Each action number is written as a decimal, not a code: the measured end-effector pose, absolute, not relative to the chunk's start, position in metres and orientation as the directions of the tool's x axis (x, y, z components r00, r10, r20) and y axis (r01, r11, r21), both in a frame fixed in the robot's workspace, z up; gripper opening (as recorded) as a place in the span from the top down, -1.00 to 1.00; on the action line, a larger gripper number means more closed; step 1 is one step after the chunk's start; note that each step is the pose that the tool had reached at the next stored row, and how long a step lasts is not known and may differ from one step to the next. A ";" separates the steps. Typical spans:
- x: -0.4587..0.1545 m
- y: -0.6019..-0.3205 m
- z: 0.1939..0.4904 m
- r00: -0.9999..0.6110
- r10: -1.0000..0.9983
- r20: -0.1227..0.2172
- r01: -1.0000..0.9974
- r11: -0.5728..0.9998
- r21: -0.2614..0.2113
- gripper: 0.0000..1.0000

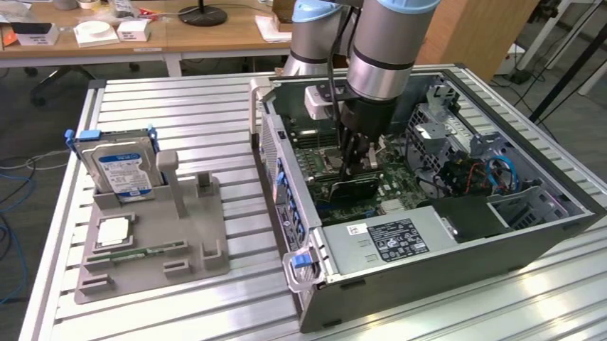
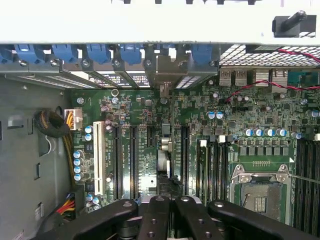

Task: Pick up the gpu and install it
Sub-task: 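Insert the gpu into the slot, then press down on the gpu until it lock into place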

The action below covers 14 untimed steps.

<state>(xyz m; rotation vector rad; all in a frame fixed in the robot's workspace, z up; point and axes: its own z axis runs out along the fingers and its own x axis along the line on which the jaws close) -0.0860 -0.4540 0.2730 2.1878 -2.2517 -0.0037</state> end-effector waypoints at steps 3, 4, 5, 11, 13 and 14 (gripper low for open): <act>-0.086 -0.454 0.273 -0.029 -1.000 0.000 -1.000 0.029 0.003 0.79; -0.086 -0.454 0.273 -0.029 -1.000 0.000 -1.000 0.029 0.003 0.79; -0.086 -0.454 0.273 -0.029 -1.000 0.000 -1.000 0.029 0.003 0.79; -0.086 -0.454 0.273 -0.029 -1.000 0.000 -1.000 0.029 0.003 0.79; -0.086 -0.454 0.271 -0.029 -1.000 -0.001 -1.000 0.029 0.003 0.79; -0.086 -0.454 0.270 -0.029 -1.000 -0.001 -1.000 0.029 0.003 0.79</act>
